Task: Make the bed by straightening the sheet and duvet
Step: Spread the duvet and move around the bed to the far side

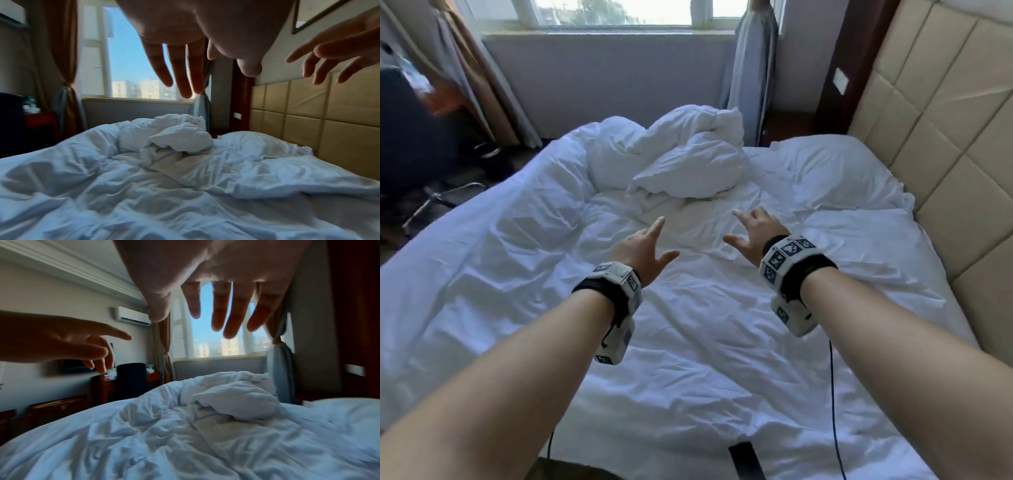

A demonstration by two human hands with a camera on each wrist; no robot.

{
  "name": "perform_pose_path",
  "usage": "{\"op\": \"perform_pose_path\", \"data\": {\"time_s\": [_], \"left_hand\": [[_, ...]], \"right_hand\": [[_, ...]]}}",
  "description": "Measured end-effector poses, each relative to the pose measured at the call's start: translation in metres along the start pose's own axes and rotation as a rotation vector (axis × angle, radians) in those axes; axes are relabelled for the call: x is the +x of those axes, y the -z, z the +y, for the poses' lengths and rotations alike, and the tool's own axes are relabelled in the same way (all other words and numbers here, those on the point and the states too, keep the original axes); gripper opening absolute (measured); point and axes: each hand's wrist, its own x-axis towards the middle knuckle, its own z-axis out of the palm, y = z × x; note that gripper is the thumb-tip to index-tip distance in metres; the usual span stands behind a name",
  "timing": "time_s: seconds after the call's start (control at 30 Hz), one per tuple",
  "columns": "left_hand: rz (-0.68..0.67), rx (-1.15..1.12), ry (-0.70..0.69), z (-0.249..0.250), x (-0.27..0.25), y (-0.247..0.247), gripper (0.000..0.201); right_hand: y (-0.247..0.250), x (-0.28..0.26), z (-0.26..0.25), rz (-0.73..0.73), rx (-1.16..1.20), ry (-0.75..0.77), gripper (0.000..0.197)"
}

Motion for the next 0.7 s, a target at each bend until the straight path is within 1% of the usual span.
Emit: {"op": "perform_pose_path", "data": {"time_s": [0.17,0.27,0.5,0.6,0.7], "left_hand": [[0.082,-0.027,0.133,-0.124,-0.044,0.052,0.076],[0.136,-0.042,0.212,-0.196,-0.076,0.082,0.076],[0.265,-0.063,0.437,-0.378,-0.165,0.145,0.077],[0.306,-0.054,0.533,-0.437,-0.198,0.166,0.076],[0.318,-0.047,0.617,-0.486,-0.224,0.177,0.075]], "right_hand": [[-0.01,0.017,-0.141,0.015,-0.035,0.183,0.064],[-0.019,0.024,-0.225,-0.001,-0.043,0.286,0.064],[-0.058,0.034,-0.429,-0.031,-0.038,0.513,0.063],[-0.074,0.039,-0.5,-0.037,-0.051,0.602,0.061],[-0.091,0.046,-0.563,-0.068,-0.069,0.685,0.06]]}}
